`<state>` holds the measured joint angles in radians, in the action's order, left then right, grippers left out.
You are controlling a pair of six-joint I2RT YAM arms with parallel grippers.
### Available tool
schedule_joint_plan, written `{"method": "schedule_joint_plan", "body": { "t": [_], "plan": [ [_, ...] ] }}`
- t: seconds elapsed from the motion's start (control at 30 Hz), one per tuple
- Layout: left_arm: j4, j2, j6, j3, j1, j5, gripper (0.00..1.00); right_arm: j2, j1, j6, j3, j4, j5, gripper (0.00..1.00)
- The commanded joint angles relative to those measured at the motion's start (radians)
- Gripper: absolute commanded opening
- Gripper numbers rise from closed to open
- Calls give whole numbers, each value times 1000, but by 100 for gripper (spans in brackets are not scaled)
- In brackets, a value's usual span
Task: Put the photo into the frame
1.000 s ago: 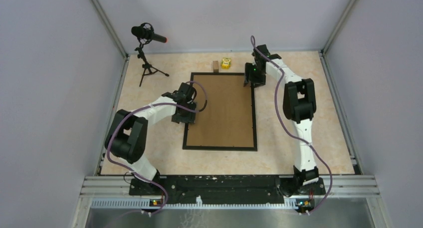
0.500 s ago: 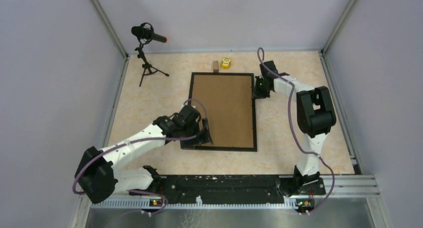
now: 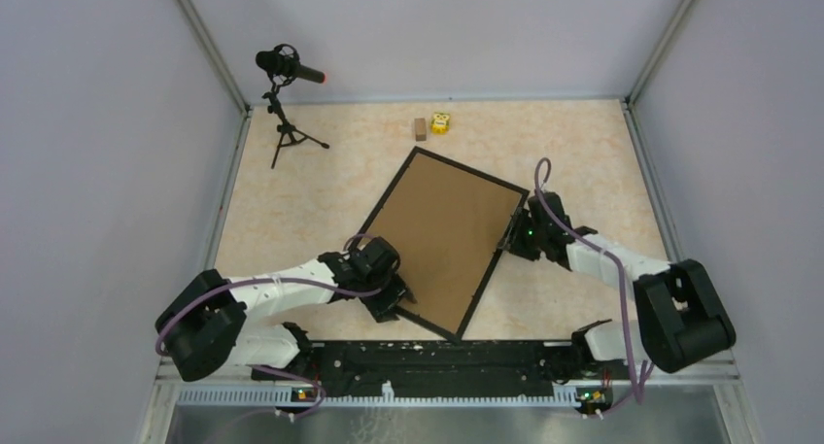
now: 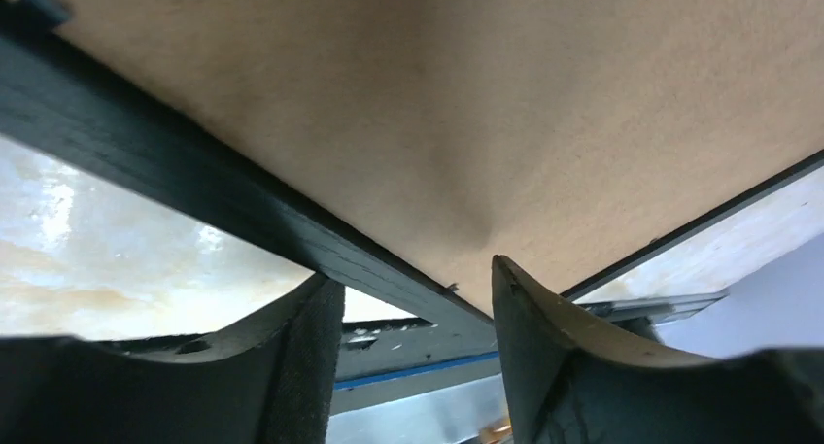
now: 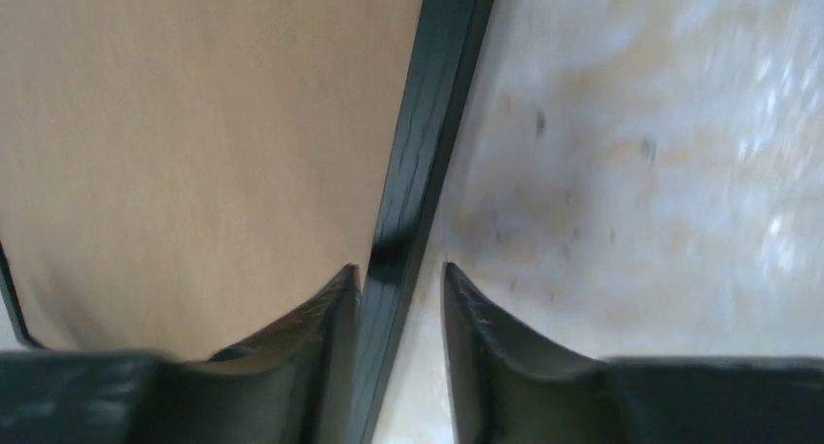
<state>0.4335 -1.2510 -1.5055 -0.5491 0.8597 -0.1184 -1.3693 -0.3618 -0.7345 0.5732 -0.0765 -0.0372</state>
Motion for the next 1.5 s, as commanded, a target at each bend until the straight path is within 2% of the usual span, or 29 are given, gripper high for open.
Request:
{"method": "schedule_joint_plan", "body": {
  "t": [0.0, 0.07, 0.13, 0.23, 0.33, 0.47, 0.57, 0.7, 0.83, 0.93, 1.1, 1.23, 1.3, 1.37, 1.47],
  "plan": [
    [-28, -33, -66, 0, -29, 163, 55, 134, -34, 61, 23, -221, -63, 48],
    [30, -32, -5, 4, -64, 229, 47, 155, -31, 162, 121, -313, 1, 65],
    [65, -48, 109, -4, -114, 294, 47, 128, -16, 256, 226, -364, 33, 80],
    [91, -94, 323, -25, -238, 286, 42, -14, 59, 370, 392, -376, -4, 94],
    [48, -133, 495, -23, -341, 226, 37, -236, 139, 454, 640, -412, -137, 97],
    [34, -210, 625, -49, -401, 176, 28, -537, 157, 519, 980, -520, -113, 97],
    [28, -228, 648, -58, -423, 155, 24, -682, 161, 546, 1158, -557, -82, 97],
    [34, -219, 652, -54, -446, 170, 21, -801, 162, 567, 1295, -605, -61, 95],
    [47, -211, 680, -55, -490, 197, 20, -832, 164, 565, 1243, -569, -78, 92],
    [54, -211, 704, -63, -519, 196, 20, -788, 162, 521, 1097, -512, -134, 87],
    [76, -192, 724, -82, -552, 244, 23, -576, 154, 401, 648, -331, -277, 76],
    [87, -183, 784, -124, -598, 285, 33, -358, 135, 327, 331, -234, -367, 73],
    [81, -194, 819, -148, -624, 304, 39, -250, 130, 297, 221, -219, -426, 72],
    [68, -225, 857, -179, -651, 304, 40, -141, 132, 290, 156, -235, -432, 73],
    [56, -274, 908, -218, -696, 283, 37, -26, 151, 298, 156, -395, -270, 70]
  ]
}}
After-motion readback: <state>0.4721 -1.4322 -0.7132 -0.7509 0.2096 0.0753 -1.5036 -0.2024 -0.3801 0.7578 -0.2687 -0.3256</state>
